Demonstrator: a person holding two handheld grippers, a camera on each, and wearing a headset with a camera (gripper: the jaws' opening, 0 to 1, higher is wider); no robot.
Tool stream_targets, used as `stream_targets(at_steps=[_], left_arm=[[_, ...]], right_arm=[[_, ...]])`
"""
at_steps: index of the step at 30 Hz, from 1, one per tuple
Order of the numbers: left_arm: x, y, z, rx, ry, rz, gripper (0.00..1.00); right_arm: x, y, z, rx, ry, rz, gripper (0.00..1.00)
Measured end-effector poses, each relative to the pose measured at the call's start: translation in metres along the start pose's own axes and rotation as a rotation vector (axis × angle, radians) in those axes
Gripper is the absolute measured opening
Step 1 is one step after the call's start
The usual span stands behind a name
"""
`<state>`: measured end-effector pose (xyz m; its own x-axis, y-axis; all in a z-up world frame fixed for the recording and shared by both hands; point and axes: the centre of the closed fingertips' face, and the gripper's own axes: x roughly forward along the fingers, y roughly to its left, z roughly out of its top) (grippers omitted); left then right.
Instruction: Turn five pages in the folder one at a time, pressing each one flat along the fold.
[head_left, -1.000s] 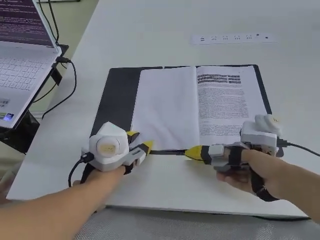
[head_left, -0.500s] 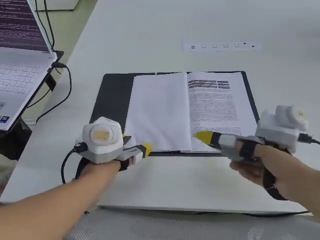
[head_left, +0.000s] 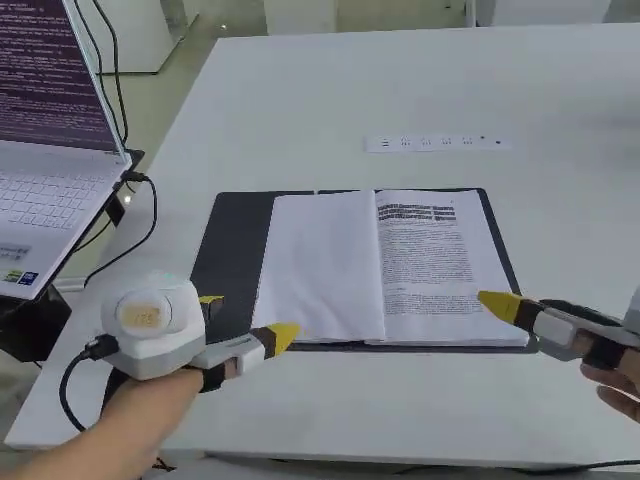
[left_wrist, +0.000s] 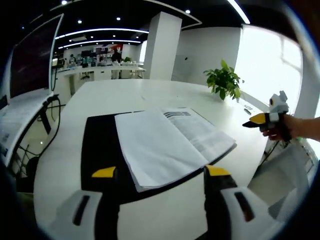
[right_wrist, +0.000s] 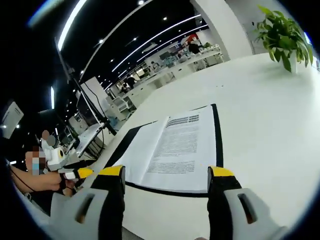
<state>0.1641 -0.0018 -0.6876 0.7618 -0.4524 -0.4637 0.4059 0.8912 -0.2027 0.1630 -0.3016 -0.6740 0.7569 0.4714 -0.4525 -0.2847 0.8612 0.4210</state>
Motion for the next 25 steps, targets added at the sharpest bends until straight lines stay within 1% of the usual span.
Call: stream_targets(at_steps=[2,3,4,5,6,7,8,9,14,17,21,22,23,25], left_arm=[[-0.009,0.0,0.009,-0.031,-0.04,0.009,0.73],[-0.013,0.0,0.01,-0.035,-0.044,0.012,0.74],[-0.016,0.0,0.011,-0.044,-0.05,0.015,0.74],[-0.021,0.001,0.014,-0.054,-0.073,0.026,0.75],[-0.025,0.0,0.015,-0.051,-0.083,0.033,0.76],[-0.029,-0.001,0.015,-0.057,-0.085,0.037,0.77],[-0.032,-0.001,0.015,-0.062,-0.093,0.04,0.78],[-0.035,-0.002,0.015,-0.061,-0.1,0.04,0.78],[-0.042,0.0,0.01,-0.086,-0.116,0.059,0.77],[-0.043,0.0,0.005,-0.099,-0.114,0.067,0.77],[-0.044,-0.003,0.004,-0.086,-0.106,0.065,0.81],[-0.044,-0.003,0.004,-0.08,-0.102,0.064,0.81],[-0.045,-0.004,0.004,-0.072,-0.106,0.063,0.8],[-0.044,-0.003,0.004,-0.072,-0.106,0.064,0.8]], right_arm=[[-0.009,-0.001,0.008,-0.017,-0.035,-0.005,0.65],[-0.012,-0.002,0.011,-0.019,-0.042,-0.007,0.65],[-0.017,-0.004,0.014,-0.016,-0.058,-0.022,0.65],[-0.018,-0.006,0.016,-0.019,-0.069,-0.027,0.65],[-0.021,-0.008,0.019,-0.022,-0.084,-0.033,0.65],[-0.024,-0.011,0.019,-0.02,-0.088,-0.042,0.66],[-0.027,-0.015,0.021,-0.02,-0.107,-0.062,0.66],[-0.027,-0.016,0.02,-0.02,-0.104,-0.062,0.66],[-0.032,-0.019,0.014,0.007,-0.115,-0.069,0.66],[-0.033,-0.021,0.01,0.015,-0.114,-0.075,0.66],[-0.036,-0.024,0.007,0.019,-0.121,-0.092,0.7],[-0.037,-0.023,0.007,0.021,-0.12,-0.087,0.69],[-0.037,-0.024,0.005,0.024,-0.111,-0.089,0.68],[-0.037,-0.025,0.005,0.022,-0.11,-0.092,0.69]])
